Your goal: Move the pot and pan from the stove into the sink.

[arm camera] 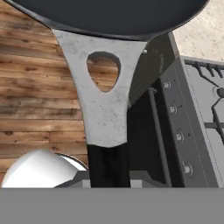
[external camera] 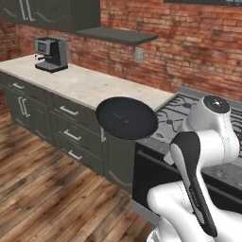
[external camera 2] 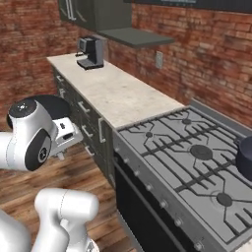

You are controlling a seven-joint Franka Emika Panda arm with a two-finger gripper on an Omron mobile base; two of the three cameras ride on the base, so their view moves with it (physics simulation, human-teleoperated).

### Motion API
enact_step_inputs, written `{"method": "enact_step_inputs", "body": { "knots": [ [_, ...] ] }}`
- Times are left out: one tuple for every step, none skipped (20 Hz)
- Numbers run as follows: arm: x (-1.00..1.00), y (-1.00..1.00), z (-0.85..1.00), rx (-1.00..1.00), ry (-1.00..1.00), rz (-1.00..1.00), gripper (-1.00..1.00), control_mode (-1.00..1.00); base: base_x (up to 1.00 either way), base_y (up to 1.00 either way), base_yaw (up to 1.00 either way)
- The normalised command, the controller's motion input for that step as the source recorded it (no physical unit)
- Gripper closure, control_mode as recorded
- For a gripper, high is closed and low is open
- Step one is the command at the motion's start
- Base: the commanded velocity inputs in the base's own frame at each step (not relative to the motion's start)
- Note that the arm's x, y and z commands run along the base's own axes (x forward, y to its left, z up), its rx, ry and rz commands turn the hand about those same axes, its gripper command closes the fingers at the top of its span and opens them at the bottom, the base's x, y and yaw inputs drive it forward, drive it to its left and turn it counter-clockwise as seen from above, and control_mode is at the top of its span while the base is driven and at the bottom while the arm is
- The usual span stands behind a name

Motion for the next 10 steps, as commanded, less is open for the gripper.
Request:
{"method": "enact_step_inputs", "body": {
  "knots": [
    [0.00,0.00,0.00,0.00,0.00,0.00,1.00,1.00,-0.37,-0.19,0.32],
    [0.00,0.00,0.00,0.00,0.00,0.00,1.00,1.00,-0.37,-0.19,0.32],
    [0.00,0.00,0.00,0.00,0.00,0.00,1.00,1.00,-0.36,-0.19,0.33],
    [0.00,0.00,0.00,0.00,0.00,0.00,1.00,1.00,-0.36,-0.20,0.33],
    [0.00,0.00,0.00,0.00,0.00,0.00,1.00,1.00,-0.35,-0.19,0.33],
    [0.00,0.00,0.00,0.00,0.00,0.00,1.00,1.00,-0.35,-0.19,0.34],
    [0.00,0.00,0.00,0.00,0.00,0.00,1.00,1.00,-0.36,-0.20,0.36],
    [0.00,0.00,0.00,0.00,0.00,0.00,1.00,1.00,-0.35,-0.18,0.37],
    [0.00,0.00,0.00,0.00,0.00,0.00,1.00,1.00,-0.34,-0.17,0.38],
    [0.00,0.00,0.00,0.00,0.00,0.00,1.00,1.00,-0.32,-0.16,0.39]
  ]
}}
